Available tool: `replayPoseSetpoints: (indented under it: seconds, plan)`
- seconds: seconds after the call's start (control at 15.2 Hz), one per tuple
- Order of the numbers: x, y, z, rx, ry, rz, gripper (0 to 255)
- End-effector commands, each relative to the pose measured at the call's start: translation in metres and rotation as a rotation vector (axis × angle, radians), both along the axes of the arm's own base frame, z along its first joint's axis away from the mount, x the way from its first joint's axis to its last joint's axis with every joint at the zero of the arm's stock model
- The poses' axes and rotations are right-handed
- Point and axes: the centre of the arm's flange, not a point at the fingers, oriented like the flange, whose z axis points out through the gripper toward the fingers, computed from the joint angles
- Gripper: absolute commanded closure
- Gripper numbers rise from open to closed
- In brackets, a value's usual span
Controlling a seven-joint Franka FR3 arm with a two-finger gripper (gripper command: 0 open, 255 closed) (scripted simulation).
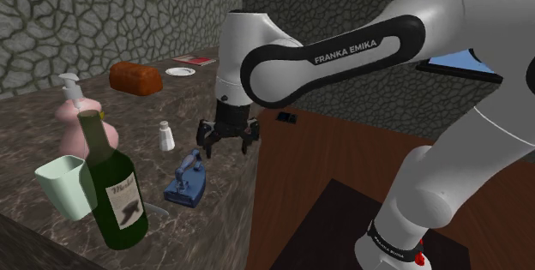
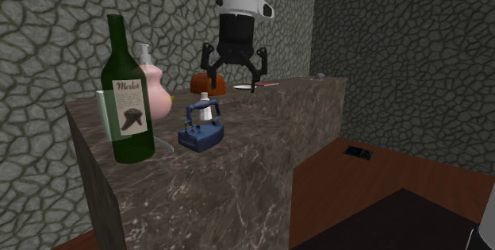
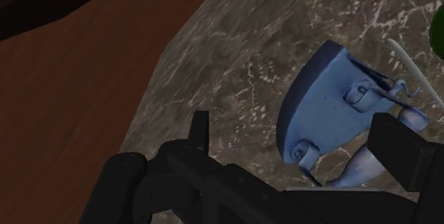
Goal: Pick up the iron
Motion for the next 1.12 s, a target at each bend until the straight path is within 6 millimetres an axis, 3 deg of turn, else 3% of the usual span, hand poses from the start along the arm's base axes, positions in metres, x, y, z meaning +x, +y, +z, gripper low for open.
replayPoseSetpoints:
  seconds: [0.0, 0.53, 1.06]
  plan:
    - [0.014, 0.018, -0.007, 0.016, -0.004, -0.049, 0]
    - [0.077, 0.084, -0.032, 0.066, -0.022, -0.217, 0]
    - [0.077, 0.084, -0.072, 0.066, -0.022, -0.217, 0]
